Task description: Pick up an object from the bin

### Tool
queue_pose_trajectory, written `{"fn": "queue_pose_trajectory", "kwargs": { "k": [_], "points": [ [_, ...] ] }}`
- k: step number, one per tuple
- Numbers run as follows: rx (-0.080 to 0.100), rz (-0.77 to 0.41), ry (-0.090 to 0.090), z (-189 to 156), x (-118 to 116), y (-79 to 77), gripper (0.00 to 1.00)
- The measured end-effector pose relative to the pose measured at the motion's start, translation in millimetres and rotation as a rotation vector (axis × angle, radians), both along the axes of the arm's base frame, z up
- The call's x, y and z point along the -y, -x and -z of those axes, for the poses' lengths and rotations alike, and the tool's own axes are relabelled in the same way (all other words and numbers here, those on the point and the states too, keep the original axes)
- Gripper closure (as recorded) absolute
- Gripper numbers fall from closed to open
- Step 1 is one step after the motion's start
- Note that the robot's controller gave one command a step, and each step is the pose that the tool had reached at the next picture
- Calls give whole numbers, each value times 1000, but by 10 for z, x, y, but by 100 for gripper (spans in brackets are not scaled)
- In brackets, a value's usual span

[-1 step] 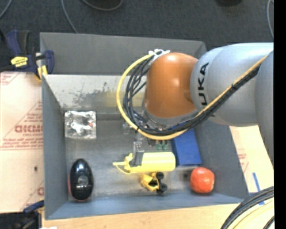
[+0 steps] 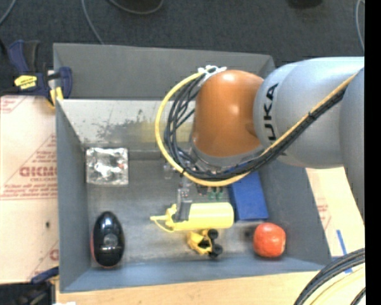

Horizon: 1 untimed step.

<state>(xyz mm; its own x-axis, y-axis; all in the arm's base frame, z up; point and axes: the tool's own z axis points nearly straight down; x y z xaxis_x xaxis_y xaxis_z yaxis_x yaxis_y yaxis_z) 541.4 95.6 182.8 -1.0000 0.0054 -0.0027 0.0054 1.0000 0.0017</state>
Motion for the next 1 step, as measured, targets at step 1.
{"fn": "queue_pose_trajectory", "kwargs": {
  "k": [1],
  "points": [
    [7,-89,0,318,199,50,0]
  ]
}}
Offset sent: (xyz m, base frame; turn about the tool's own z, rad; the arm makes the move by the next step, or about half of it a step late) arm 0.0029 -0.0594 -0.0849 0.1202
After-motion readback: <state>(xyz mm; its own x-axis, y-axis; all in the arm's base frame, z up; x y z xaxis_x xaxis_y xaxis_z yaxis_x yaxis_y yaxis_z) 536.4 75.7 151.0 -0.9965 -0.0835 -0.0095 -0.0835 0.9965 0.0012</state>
